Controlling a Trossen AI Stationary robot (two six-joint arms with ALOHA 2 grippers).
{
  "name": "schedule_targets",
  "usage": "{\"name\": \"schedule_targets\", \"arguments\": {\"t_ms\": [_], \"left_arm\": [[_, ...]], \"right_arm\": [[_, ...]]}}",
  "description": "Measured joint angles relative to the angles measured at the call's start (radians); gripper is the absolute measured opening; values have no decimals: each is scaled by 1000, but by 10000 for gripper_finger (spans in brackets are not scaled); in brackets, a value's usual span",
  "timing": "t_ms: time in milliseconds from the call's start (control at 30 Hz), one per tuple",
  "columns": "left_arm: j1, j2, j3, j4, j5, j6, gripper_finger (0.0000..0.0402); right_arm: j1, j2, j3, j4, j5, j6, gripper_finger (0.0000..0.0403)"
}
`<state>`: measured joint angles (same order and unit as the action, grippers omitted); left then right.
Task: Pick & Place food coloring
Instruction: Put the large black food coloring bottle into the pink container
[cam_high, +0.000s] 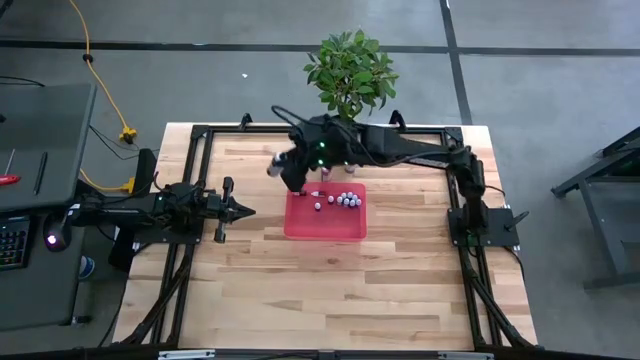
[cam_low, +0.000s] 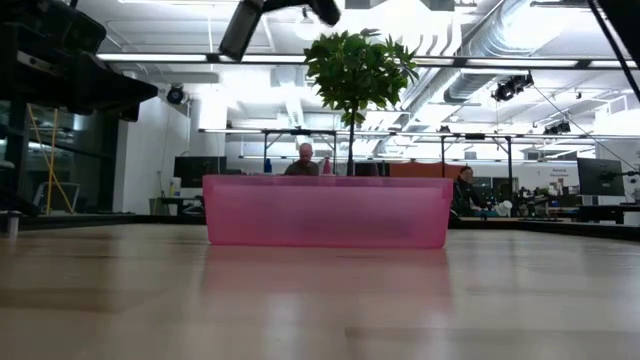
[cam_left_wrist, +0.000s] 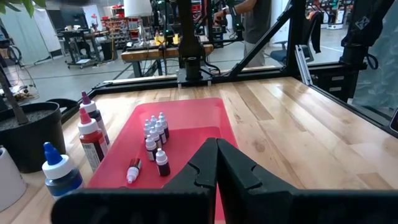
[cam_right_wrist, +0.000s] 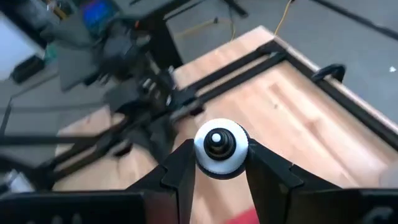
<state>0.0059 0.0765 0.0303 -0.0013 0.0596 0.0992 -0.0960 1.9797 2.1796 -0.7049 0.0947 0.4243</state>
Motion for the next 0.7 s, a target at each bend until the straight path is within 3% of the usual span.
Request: {"name": "schedule_targets", "arguments": {"t_ms": [367, 700], "left_arm": [[0, 0, 0, 0, 0, 0, 0], [0, 0, 0, 0, 0, 0, 0]], "right_arm": [[157, -57, 0, -333, 64, 116, 116], [208, -64, -2, -550, 149, 231, 116]]}}
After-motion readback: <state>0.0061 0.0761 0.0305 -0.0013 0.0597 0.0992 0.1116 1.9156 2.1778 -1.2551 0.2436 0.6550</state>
